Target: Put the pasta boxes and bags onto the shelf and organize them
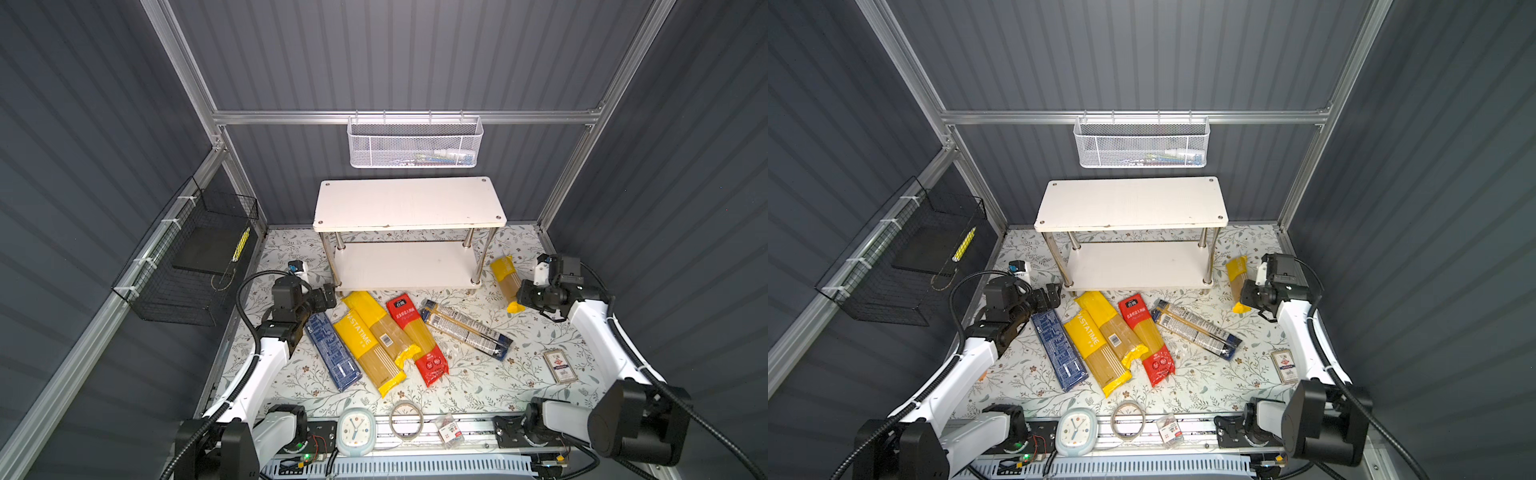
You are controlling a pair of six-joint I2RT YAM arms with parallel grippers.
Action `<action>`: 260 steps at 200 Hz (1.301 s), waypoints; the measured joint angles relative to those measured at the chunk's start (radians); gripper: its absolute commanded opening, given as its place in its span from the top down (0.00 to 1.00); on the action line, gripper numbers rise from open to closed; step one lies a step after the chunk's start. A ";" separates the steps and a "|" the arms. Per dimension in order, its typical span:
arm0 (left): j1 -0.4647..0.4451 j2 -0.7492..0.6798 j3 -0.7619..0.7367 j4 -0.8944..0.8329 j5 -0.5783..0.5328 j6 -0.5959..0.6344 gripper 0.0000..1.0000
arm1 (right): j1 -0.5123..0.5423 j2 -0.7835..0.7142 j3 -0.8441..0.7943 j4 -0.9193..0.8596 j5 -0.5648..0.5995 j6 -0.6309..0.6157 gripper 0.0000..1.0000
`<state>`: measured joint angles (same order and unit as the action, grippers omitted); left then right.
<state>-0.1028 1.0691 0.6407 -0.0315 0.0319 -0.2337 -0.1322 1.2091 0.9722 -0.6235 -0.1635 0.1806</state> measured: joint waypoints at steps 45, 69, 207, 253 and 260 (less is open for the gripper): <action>0.000 -0.013 0.002 -0.007 0.014 -0.002 0.00 | 0.000 -0.111 0.122 -0.126 0.007 -0.002 1.00; 0.000 -0.023 0.008 -0.010 0.018 -0.008 0.00 | 0.000 -0.138 0.170 -0.151 0.007 -0.002 1.00; 0.000 -0.047 0.010 -0.018 0.033 -0.015 0.00 | 0.009 -0.208 -0.253 -0.035 -0.063 0.115 0.75; 0.000 -0.046 0.010 -0.021 0.037 -0.015 0.00 | 0.035 -0.084 -0.274 -0.018 -0.094 0.138 0.46; 0.000 -0.046 0.010 -0.022 0.037 -0.015 0.00 | 0.037 -0.063 -0.274 -0.012 -0.096 0.139 0.39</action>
<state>-0.1028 1.0229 0.6510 -0.0532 0.0685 -0.2485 -0.0952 1.1465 0.6987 -0.6353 -0.2592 0.3199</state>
